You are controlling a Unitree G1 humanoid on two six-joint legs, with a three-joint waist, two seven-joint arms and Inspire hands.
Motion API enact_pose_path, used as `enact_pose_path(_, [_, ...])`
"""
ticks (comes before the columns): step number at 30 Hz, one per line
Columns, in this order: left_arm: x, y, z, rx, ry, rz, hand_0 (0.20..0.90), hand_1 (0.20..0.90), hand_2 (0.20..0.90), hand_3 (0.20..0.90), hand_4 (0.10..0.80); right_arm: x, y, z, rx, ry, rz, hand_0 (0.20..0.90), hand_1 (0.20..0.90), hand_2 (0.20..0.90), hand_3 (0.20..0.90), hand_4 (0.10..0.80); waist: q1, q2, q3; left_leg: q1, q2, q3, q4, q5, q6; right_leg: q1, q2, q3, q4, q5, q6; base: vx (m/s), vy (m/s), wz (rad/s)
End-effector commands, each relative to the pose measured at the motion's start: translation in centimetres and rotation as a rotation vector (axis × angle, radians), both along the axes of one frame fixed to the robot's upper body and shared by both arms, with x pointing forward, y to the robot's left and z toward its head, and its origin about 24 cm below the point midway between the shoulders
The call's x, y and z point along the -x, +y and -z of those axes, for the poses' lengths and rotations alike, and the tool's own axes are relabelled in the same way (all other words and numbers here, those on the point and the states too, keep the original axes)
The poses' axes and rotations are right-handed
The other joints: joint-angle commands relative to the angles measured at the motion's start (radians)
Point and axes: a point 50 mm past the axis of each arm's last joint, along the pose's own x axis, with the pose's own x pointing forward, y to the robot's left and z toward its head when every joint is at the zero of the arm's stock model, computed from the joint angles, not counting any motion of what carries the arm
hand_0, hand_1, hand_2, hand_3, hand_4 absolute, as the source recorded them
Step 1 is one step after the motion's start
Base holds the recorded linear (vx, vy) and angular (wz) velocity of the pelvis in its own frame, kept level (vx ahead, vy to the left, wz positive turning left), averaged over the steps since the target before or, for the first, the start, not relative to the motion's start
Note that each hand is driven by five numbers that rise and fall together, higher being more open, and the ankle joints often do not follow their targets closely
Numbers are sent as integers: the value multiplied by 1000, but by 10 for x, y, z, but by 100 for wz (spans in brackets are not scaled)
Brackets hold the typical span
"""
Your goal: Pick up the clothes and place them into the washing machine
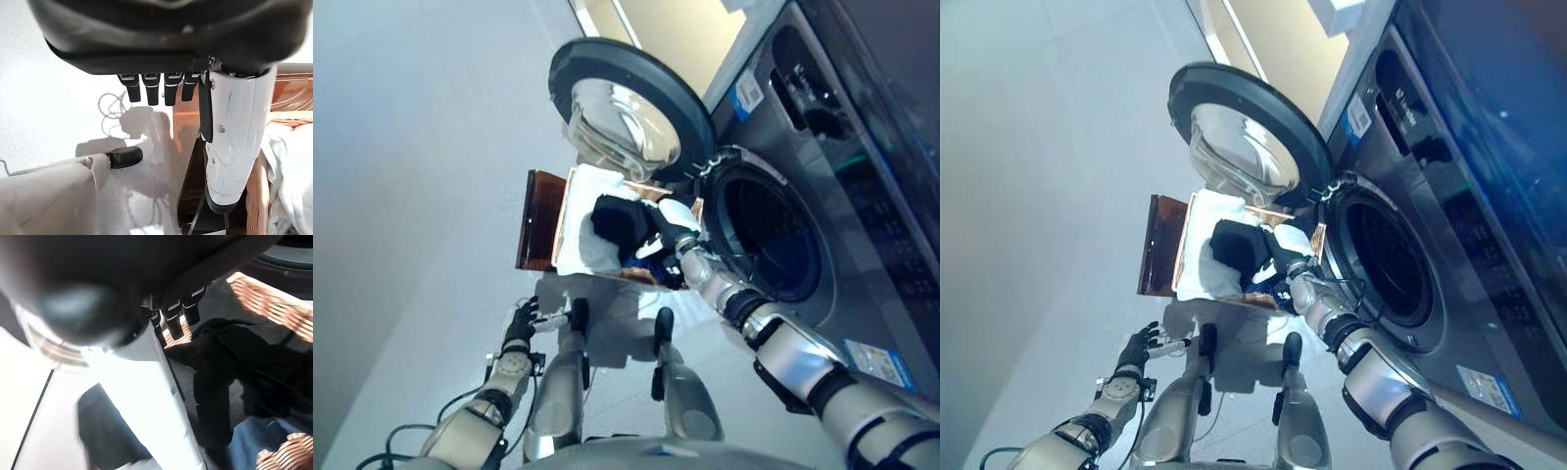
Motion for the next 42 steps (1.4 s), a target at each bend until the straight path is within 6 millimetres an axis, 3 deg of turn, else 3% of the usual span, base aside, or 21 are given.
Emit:
enact_pose_path(1, [1, 5, -4, -35, -53, 18, 900, 900, 900, 900, 800, -29, -5, -63, -40, -227, 48, 900, 900, 900, 900, 800, 26, 20, -33, -71, -3, -24, 45, 6, -33, -65, -39, 34, 213, -108, 15, -27, 11, 17])
enact_pose_path(17, [-9, 5, -17, -9, -141, 15, 900, 900, 900, 900, 800, -45, -16, -108, -31, -350, 118, 900, 900, 900, 900, 800, 43, 37, 11, -197, -27, -47, 94, 5, -28, -166, -47, 18, 253, -101, 12, -14, 20, 5])
enact_pose_path(26, [-18, 8, -24, -14, -174, -22, 900, 900, 900, 900, 800, -52, -8, -137, -42, -432, 105, 900, 900, 900, 900, 800, 53, 33, 36, -264, -40, -69, 118, 8, -25, -220, -51, 5, 284, -103, 12, -17, 16, 7])
enact_pose_path(36, [-27, 8, -33, 1, -220, -31, 900, 900, 900, 900, 800, -53, 5, -132, -48, -394, 88, 900, 900, 900, 900, 800, 61, 23, 69, -315, -44, -84, 125, 19, -26, -268, -47, -10, 301, -102, 6, -20, 11, 5])
enact_pose_path(42, [-38, 3, -46, 22, -284, -12, 900, 900, 900, 900, 800, -54, 2, -134, -55, -392, 109, 900, 900, 900, 900, 800, 62, 30, 91, -347, -44, -89, 121, 33, -32, -309, -46, -14, 321, -109, 4, -11, 3, 2])
